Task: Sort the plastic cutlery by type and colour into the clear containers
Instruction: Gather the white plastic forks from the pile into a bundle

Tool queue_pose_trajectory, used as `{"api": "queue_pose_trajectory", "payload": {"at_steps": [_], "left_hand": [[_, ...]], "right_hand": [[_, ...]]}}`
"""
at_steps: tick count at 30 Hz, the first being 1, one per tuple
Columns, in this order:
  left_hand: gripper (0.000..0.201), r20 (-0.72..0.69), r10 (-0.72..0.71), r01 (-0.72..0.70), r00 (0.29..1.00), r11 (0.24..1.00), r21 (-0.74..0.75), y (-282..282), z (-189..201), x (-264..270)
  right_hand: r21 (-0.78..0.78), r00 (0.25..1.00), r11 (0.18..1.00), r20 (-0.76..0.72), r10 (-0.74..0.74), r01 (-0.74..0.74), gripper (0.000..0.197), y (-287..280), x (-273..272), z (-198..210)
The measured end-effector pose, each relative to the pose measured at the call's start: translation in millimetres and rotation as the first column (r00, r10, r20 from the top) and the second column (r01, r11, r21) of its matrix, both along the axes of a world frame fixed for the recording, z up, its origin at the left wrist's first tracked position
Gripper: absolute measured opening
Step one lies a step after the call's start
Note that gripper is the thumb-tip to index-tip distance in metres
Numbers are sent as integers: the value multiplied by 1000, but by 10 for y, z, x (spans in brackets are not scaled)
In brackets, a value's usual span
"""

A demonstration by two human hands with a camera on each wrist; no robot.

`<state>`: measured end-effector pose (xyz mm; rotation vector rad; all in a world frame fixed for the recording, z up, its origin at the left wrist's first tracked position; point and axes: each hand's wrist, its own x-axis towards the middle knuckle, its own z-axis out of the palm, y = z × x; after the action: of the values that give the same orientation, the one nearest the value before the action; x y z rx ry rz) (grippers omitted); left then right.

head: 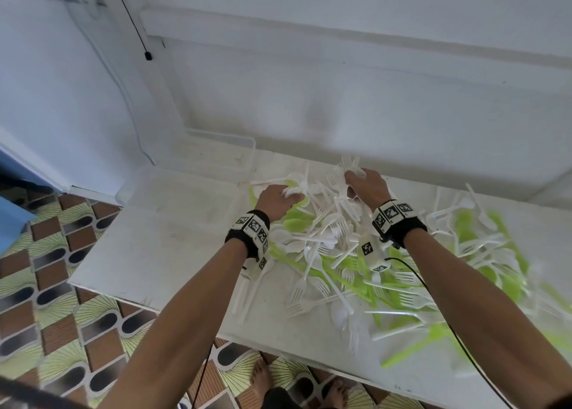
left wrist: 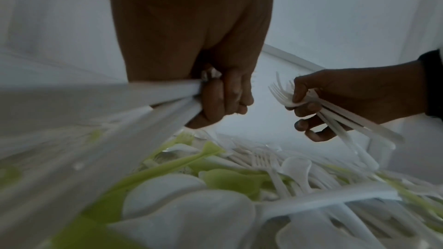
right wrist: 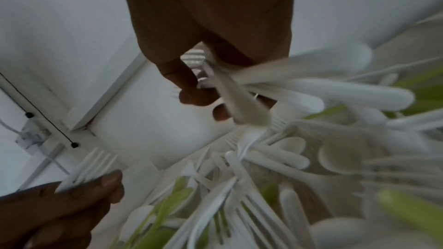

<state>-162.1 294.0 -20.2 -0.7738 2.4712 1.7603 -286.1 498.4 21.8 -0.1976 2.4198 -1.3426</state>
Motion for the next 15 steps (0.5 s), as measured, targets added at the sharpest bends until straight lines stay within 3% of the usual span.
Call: {"api": "queue_pose_trajectory", "payload": {"at_steps": [3,7,10,15], "left_hand": [[42,45,-78,83,996,988,-128,96,-13,-84],[31,118,-94,123,988,955,-270,297,-2,-247],[25,171,-90,151,981,907,-394,459,22,-380],[32,273,-61,179,960,884,-432,638,-56,-513]], "right_hand": [[-80,991,995,117,-56,66,21,89,33,-158],[-5,989,999,138,-47,48,19,157,98,-269],[36,990,998,134,-47,42,30,220,149,-329],[-8,983,1000,186,-10,12,30,307,172,-435]]}}
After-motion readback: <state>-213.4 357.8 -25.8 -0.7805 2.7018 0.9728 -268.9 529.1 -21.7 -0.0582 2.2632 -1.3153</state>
